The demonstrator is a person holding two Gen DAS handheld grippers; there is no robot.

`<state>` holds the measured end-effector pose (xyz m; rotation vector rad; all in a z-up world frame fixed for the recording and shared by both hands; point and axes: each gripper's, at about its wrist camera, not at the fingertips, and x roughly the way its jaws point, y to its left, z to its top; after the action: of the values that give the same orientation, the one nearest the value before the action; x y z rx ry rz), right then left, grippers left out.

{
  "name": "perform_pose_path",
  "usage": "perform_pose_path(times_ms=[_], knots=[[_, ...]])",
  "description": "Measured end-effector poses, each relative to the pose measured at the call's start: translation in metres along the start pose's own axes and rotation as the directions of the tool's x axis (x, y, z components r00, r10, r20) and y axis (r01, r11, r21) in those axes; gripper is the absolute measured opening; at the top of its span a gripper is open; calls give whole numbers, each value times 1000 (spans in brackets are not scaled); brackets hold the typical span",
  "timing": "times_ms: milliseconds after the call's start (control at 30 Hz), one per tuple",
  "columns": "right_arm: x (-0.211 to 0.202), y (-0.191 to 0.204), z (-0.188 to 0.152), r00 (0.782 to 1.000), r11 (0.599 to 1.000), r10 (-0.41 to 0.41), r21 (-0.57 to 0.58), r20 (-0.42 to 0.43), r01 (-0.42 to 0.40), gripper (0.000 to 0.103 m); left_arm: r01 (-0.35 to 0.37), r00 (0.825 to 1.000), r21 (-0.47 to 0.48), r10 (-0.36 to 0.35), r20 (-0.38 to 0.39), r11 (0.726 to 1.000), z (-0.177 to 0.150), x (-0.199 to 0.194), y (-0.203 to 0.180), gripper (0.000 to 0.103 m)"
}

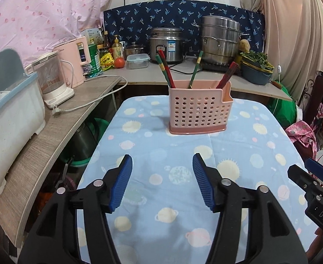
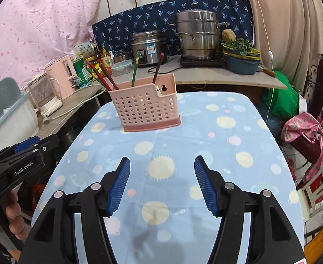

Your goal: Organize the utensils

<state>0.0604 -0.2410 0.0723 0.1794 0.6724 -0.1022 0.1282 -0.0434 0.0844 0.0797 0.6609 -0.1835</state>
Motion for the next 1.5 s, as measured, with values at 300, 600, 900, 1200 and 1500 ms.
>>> perform_pose_path(times_ms=[300,600,900,1200,1500], knots=[[-10,5,-20,999,999,-40,-16,5,40,67,-13,1000,-9,13,-18,1000,-21,-6,-3,69],[-9,10,-32,999,1000,-26,-13,-24,25,73,-24,999,-14,24,-37,1000,-32,-6,-3,85],[-6,6,-38,998,999,-41,9,-38,41,85,-27,998,-15,26,-51,1000,-40,-3,-4,92],[1,6,-46,997,999,-48,15,-63,49,97,-43,996,-11,42,-74,999,-49,2,-5,95],[0,5,-43,997,998,-64,15,-43,65,97,-48,996,-17,46,-78,999,-49,3,-4,95]])
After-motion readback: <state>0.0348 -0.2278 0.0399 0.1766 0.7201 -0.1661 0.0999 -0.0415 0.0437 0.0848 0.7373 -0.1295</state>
